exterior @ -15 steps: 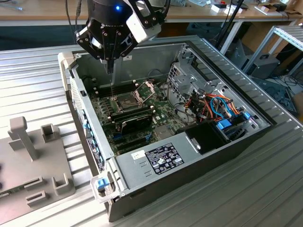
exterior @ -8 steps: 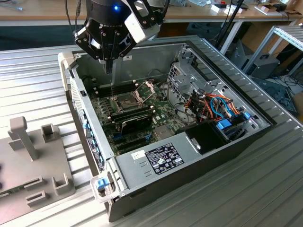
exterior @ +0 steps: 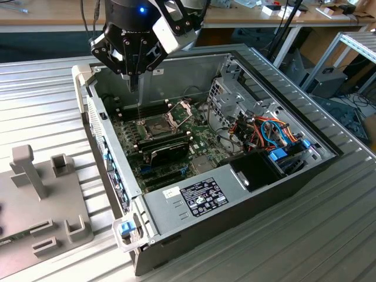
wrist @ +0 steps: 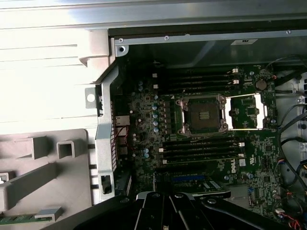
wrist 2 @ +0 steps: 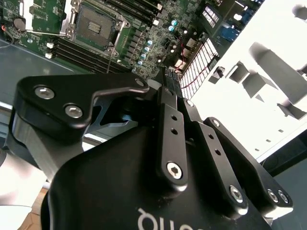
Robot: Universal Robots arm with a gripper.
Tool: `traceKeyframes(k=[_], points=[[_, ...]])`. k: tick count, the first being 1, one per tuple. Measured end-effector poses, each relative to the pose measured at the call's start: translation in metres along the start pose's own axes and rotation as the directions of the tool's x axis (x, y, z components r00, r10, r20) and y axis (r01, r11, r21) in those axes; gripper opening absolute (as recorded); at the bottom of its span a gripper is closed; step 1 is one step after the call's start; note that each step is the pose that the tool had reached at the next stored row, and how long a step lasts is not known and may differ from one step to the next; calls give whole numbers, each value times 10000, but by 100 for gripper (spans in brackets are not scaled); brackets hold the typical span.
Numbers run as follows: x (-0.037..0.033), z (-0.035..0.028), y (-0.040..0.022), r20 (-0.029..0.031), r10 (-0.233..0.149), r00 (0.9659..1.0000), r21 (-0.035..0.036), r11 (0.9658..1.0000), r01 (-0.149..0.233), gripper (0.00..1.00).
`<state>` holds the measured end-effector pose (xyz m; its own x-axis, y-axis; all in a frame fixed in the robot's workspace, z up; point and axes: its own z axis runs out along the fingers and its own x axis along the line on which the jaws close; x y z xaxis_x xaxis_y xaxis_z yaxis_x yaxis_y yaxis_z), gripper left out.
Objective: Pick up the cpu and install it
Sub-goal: 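Reach for the cpu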
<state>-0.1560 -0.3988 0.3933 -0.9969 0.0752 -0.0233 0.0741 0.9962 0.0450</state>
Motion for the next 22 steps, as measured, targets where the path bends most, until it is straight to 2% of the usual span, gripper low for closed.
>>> traceKeyframes(k=[22], points=[[46,-1,-3,0,2,10000,0,10000,-2,11]])
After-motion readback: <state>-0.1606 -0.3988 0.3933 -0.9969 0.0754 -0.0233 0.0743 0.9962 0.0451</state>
